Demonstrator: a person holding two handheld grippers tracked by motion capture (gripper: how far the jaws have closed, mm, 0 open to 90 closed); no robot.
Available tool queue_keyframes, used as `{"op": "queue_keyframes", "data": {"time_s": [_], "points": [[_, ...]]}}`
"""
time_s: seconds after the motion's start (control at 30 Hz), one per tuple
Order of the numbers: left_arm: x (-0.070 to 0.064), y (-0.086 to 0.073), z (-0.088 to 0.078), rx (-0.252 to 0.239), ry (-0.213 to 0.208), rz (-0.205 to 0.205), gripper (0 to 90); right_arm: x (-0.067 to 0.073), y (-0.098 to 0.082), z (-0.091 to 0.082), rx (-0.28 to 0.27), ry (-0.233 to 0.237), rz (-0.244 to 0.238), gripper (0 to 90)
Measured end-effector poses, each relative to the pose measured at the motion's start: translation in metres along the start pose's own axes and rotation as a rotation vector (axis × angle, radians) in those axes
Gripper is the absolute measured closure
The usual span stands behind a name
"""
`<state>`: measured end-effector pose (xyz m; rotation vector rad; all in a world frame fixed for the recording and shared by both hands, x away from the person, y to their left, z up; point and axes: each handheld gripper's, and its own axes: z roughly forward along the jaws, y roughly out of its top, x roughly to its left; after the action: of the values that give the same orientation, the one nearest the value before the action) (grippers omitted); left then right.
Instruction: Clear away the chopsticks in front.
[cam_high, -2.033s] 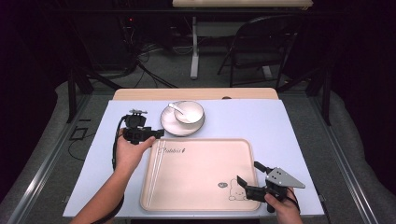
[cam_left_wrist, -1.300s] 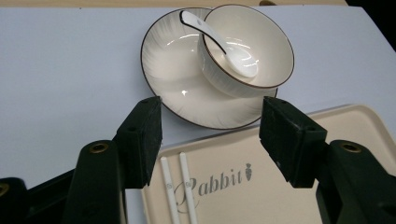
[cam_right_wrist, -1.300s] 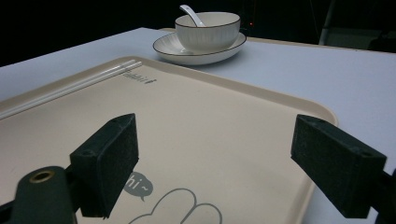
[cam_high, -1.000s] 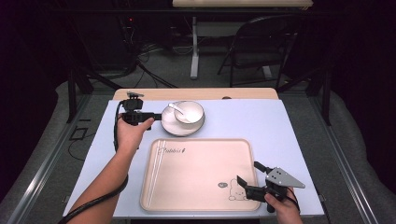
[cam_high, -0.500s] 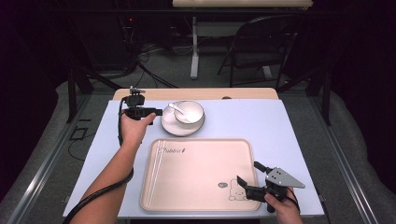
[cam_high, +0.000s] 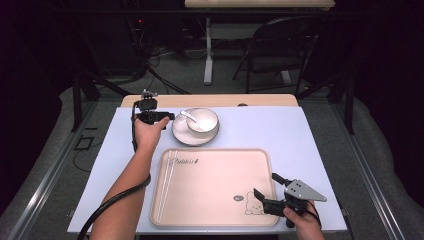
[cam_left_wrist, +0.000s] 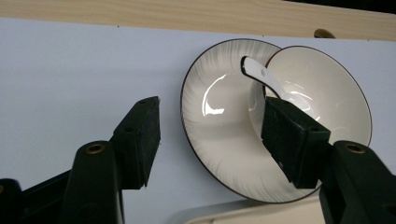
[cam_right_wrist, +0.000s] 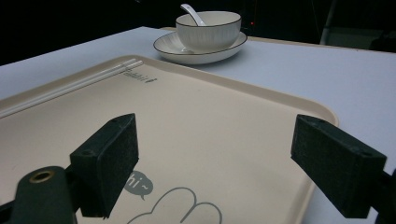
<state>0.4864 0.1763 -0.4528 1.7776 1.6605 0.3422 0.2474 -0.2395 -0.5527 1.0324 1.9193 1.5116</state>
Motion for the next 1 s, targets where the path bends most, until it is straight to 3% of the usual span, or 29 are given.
{"op": "queue_keyframes", "data": {"time_s": [0.17,0.3,0.33,0.37,0.43,0.5,0.57,0.67,1.0], "points": [[-0.004,0.002,0.007,-0.036,0.006,0.042,35.2,0.0,0.0,0.0,0.0,0.001,0.002,14.2],[-0.007,0.003,0.016,-0.088,0.028,0.106,32.7,0.0,0.0,0.0,-0.001,0.001,0.001,14.2],[-0.008,0.003,0.019,-0.083,0.051,0.098,32.4,0.0,0.0,0.0,-0.001,0.001,0.001,14.2],[-0.008,0.003,0.019,-0.083,0.051,0.098,29.8,0.0,0.0,0.0,-0.001,0.001,0.001,14.2],[-0.01,0.003,0.025,-0.036,0.059,0.088,32.9,0.0,0.0,0.0,0.0,0.002,0.0,14.2],[-0.011,0.003,0.027,-0.041,0.06,0.084,34.1,0.0,0.0,0.0,0.001,0.002,-0.001,14.2],[-0.012,0.002,0.032,-0.021,0.025,0.051,34.9,0.0,0.0,0.0,0.001,0.003,0.0,14.2],[-0.014,0.0,0.039,-0.008,-0.012,0.035,34.5,-0.001,0.0,0.0,0.001,0.003,0.001,14.2],[-0.022,-0.001,0.056,0.001,-0.08,-0.025,32.0,-0.001,0.0,0.0,0.0,0.006,0.006,14.3]]}}
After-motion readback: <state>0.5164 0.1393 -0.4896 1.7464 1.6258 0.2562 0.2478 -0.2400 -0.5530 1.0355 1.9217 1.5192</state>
